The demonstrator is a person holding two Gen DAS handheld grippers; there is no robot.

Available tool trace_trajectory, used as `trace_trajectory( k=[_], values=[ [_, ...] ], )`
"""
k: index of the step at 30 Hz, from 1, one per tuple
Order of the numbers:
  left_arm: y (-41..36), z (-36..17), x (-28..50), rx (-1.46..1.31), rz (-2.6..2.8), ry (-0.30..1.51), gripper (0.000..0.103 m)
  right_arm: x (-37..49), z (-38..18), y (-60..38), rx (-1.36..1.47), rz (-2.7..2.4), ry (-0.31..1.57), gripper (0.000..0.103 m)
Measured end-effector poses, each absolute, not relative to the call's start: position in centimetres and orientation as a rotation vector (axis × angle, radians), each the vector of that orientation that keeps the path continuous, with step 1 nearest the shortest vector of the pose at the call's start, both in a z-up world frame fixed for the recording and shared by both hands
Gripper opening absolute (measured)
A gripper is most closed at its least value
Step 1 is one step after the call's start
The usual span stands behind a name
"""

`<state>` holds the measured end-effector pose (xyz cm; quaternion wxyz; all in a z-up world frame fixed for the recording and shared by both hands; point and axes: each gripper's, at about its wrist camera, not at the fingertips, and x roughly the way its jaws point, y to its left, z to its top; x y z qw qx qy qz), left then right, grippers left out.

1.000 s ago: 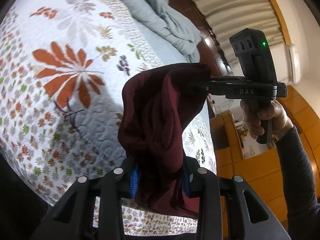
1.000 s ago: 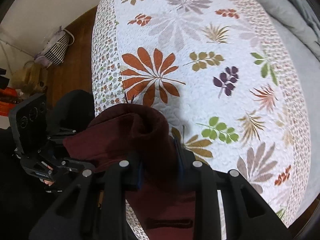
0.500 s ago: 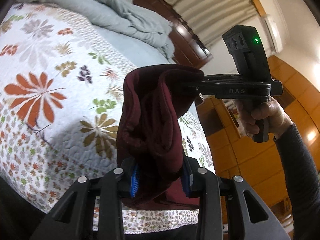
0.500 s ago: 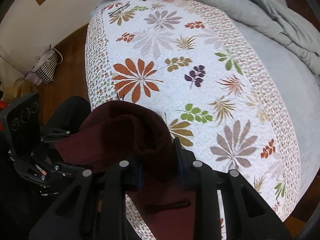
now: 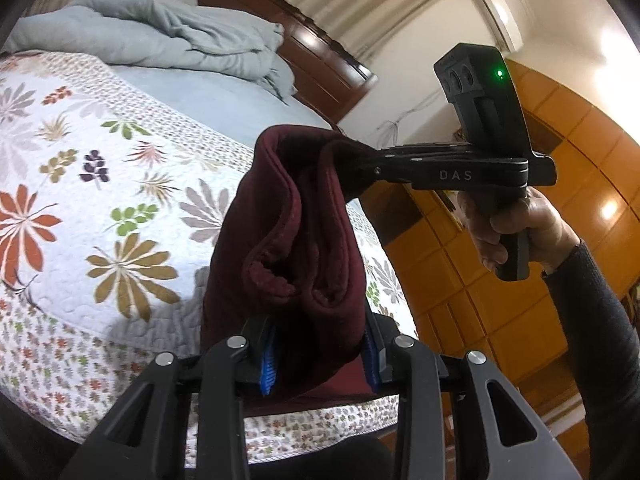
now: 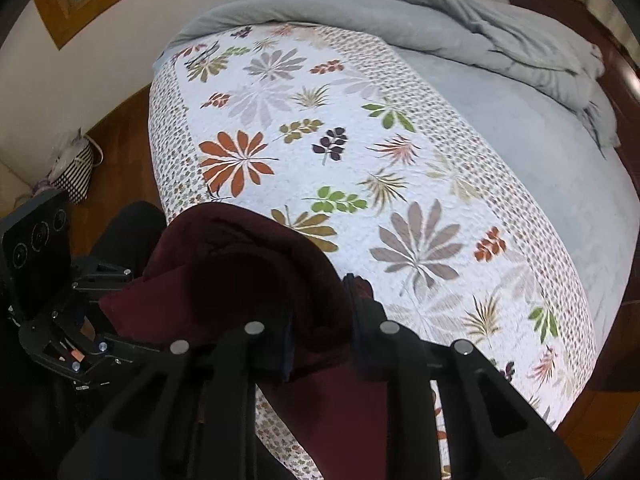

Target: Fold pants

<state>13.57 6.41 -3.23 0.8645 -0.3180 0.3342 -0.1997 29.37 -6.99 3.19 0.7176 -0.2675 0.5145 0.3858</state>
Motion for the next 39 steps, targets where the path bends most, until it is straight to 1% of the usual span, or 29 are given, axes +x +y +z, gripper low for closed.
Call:
trace_trajectory(
  k=[14,25,39],
  values=[
    [0.6,-2.1,14.0,-0.596,-0.495,0.722,0.033,27.9,4.0,-13.9,-0.549,0.799,1.105,0.014],
    [-3.7,-2.1,14.6,-0.549,-0.559,0.758,0.033,26.6,3.2,-19.0,-0.528,0.735,1.104,0.014],
    [-9.1,-3.3,15.6,-0.496,-0.613,0.813,0.033,26.1,1.1,-23.8,-0.507,0.687,1.108,0.013]
  ],
)
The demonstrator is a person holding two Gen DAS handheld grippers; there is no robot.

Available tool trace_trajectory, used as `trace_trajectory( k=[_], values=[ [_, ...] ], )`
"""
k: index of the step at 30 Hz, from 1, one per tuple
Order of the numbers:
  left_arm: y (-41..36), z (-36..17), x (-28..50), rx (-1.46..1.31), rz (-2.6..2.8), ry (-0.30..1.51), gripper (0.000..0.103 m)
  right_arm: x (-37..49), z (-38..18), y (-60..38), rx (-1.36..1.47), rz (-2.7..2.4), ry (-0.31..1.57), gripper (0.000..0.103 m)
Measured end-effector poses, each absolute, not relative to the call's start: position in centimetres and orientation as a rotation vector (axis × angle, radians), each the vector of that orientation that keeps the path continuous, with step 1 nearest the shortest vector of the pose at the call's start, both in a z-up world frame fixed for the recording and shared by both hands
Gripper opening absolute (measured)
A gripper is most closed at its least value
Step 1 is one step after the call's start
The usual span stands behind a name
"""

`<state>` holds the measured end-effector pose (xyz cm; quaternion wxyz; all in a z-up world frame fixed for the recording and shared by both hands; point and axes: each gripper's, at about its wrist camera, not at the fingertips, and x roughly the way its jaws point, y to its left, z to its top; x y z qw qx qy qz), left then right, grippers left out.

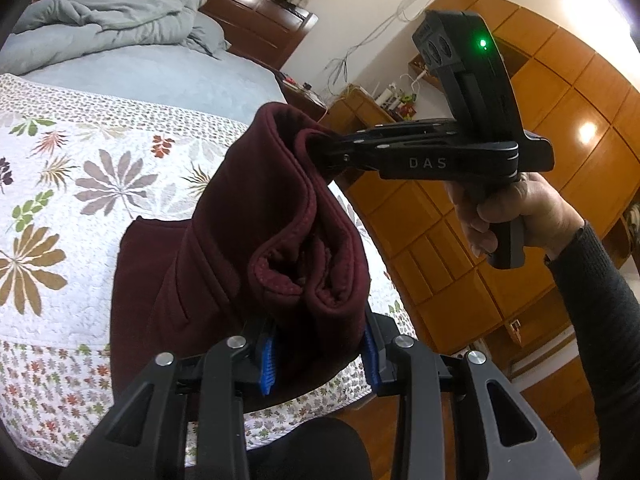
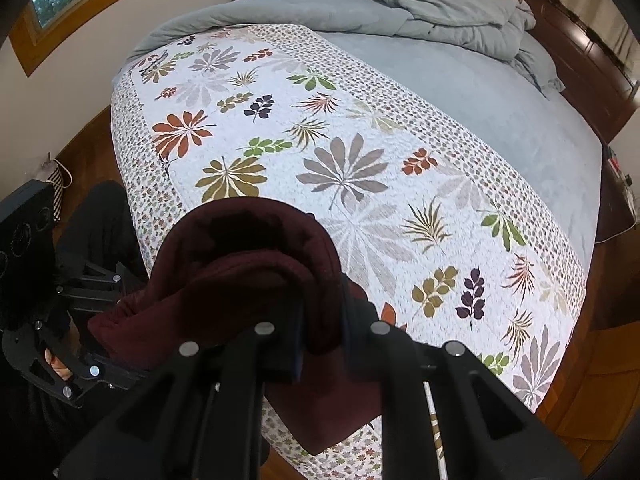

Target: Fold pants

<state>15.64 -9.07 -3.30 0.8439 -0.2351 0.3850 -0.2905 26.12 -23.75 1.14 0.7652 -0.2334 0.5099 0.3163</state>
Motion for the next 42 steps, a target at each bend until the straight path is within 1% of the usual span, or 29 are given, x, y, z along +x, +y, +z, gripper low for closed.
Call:
trace_trajectory(
  k=[11,20,42],
  values=[
    [-12.6,-4.7,16.5,-0.467,-0.649,0.86,0.033,26.2,-1.2,-28.0,-0.453,0.667,1.133,0.013],
    [-15.0,-5.9,17.2,-0.456,-0.664,0.902,0.033,26.1,-3.0,-30.5,-0.447,0.67,1.113,0.013],
    [-21.0,-11.0,19.0,-0.41,-0.689,1.016,0.033,25.3,-8.9,-37.0,-0.436,0.666,1.11,0.013]
  ],
)
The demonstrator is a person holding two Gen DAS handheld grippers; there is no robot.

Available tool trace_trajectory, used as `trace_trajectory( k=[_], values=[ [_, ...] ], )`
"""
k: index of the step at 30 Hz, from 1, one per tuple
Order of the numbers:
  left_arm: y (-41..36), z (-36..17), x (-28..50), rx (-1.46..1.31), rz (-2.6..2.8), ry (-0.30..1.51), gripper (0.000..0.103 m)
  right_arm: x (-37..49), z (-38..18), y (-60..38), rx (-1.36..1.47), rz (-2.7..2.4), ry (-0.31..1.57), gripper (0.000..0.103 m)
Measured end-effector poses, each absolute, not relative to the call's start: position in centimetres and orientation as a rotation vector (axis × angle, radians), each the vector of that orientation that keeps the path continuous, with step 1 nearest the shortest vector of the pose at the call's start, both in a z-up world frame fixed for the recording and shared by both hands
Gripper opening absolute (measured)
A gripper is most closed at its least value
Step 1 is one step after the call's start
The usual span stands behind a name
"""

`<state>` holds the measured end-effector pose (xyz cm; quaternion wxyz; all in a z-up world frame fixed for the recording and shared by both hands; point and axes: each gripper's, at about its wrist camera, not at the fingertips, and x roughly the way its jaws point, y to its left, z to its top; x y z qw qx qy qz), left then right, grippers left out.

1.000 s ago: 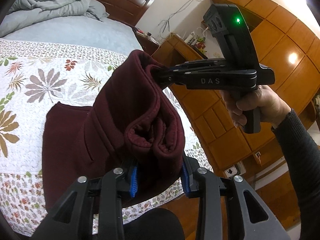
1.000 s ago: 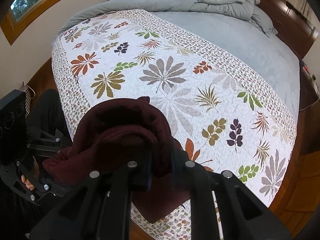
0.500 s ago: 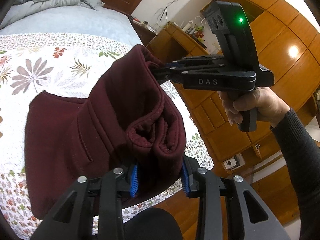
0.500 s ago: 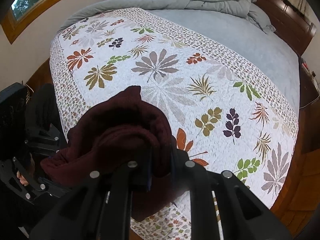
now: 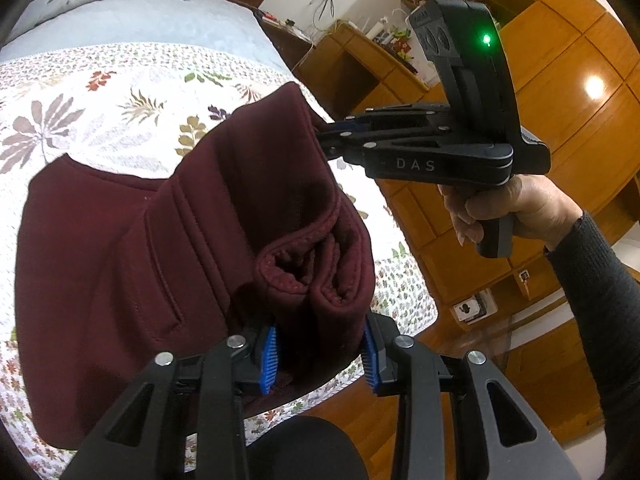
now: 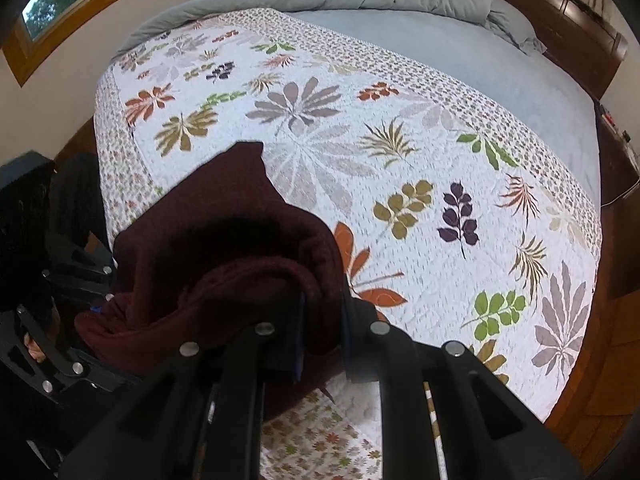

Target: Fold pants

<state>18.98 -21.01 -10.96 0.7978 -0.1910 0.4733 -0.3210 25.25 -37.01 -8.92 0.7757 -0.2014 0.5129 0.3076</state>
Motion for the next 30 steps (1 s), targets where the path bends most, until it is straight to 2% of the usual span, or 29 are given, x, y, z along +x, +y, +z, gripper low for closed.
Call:
trace_trajectory(
  k=[20,22,24,29,30],
  values=[
    [-24.7,-16.1,19.5,-0.348,-0.663,1.087,0.034,25.0,-15.2,-42.4,-0.313,0.688,1.152,0.015],
    [-25.1,-16.2,19.4,-0.338,-0.66,1.093,0.038,24.9,-15.4,-42.6,-0.297,0.677,1.155,0.018],
    [-25.4,-16.1,19.1,-0.337,-0.661,1.102,0.04,24.8,-15.5,-42.7,-0.286,0.659,1.161,0.03],
    [-25.7,-16.1,19.1,-0.341,-0.677,1.105,0.048,24.2,-14.6,-43.4,-0.244,0.569,1.166,0.041],
    [-25.6,-16.1,19.1,-0.346,-0.68,1.109,0.048,24.1,-14.4,-43.5,-0.24,0.556,1.166,0.047]
  ],
)
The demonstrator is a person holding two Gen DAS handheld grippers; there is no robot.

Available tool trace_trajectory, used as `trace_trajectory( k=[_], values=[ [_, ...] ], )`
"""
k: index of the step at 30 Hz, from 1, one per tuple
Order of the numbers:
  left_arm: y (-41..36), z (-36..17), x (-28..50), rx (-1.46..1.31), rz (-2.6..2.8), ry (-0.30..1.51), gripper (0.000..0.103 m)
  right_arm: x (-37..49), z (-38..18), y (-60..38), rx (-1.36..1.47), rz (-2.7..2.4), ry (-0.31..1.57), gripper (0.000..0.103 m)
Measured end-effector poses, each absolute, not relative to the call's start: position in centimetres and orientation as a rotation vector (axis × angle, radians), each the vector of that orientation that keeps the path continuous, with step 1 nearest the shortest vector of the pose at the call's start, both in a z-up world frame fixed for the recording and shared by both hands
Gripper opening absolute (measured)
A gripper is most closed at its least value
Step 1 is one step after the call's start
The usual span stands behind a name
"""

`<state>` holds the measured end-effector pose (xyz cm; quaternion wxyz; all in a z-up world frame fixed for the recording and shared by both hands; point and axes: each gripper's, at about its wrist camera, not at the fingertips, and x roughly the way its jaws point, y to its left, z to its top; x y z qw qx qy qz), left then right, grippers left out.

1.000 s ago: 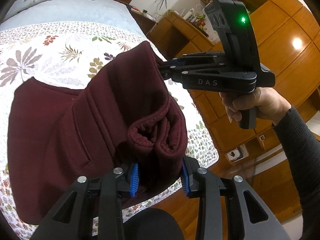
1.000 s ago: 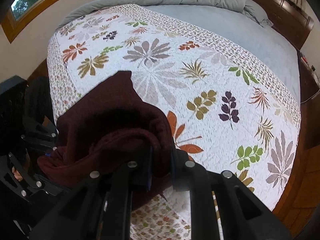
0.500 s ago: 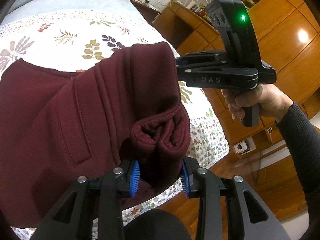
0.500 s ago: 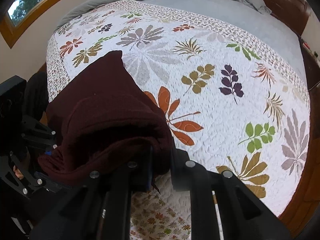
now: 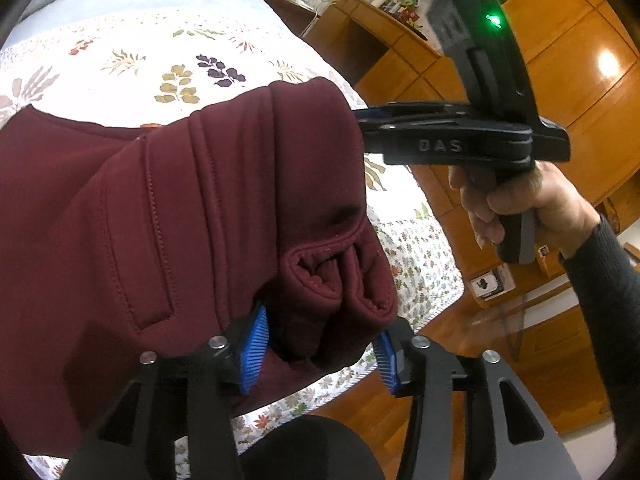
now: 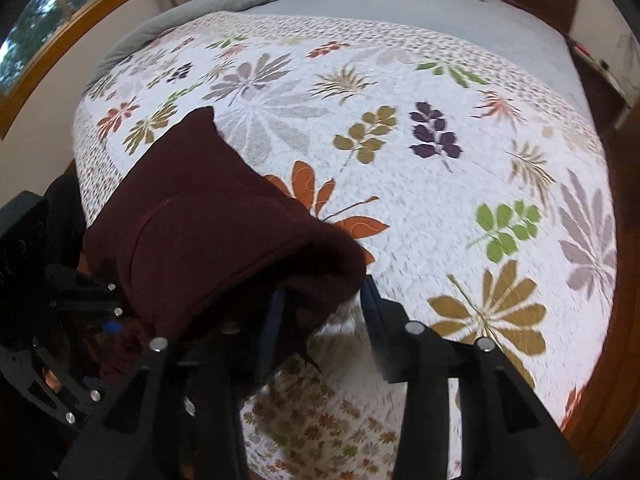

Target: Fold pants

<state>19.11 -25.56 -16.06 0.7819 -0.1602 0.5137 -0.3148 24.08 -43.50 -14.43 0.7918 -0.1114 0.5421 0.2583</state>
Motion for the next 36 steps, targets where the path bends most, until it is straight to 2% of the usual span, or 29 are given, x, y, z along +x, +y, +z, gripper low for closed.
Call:
trace_trajectory(
  k=[1,4,8,11,12,16,22,28,29,30,31,34,36],
  values=[
    [-25.4,-15.7,19.0,-0.347,-0.685,1.115,0.049,23.9,-14.3,-43.8,-0.232,0.529,1.172,0.054],
    [-24.3,-14.5,18.2,-0.356,-0.738,1.101,0.061,23.3,-14.2,-45.3,-0.139,0.469,1.195,0.058],
    [-21.5,-12.8,17.0,-0.403,-0.785,1.075,0.062,22.6,-15.0,-49.0,0.104,0.362,1.227,0.059],
    [-18.6,-11.7,16.9,-0.422,-0.81,1.046,0.064,21.8,-15.9,-52.2,0.377,0.316,1.206,0.066],
    [-17.2,-11.2,17.3,-0.41,-0.804,1.016,0.064,21.3,-16.4,-53.3,0.528,0.343,1.175,0.07],
    [-12.3,-10.7,21.5,-0.457,-0.725,0.95,0.067,20.9,-18.8,-54.2,0.833,0.465,1.121,0.087],
    [-7.3,-13.6,26.7,-0.569,-0.615,0.995,0.067,22.0,-21.0,-52.1,0.967,0.579,1.114,0.09],
    [-6.1,-17.3,26.8,-0.631,-0.596,1.045,0.067,22.2,-20.4,-48.4,0.861,0.651,1.21,0.091],
    [-6.0,-17.5,26.6,-0.635,-0.598,1.042,0.067,22.1,-19.9,-48.0,0.846,0.658,1.192,0.087],
    [-5.7,-17.7,26.1,-0.635,-0.599,1.038,0.067,22.1,-19.6,-47.8,0.819,0.651,1.183,0.06],
    [-5.7,-17.8,26.0,-0.632,-0.598,1.034,0.067,22.2,-19.3,-47.1,0.779,0.657,1.185,0.019],
    [-5.2,-18.1,25.8,-0.639,-0.59,1.017,0.067,22.8,-17.5,-44.8,0.687,0.629,1.199,0.017],
    [-4.6,-18.0,25.5,-0.656,-0.582,0.993,0.067,22.6,-13.1,-41.5,0.554,0.69,1.118,0.015]
  ],
)
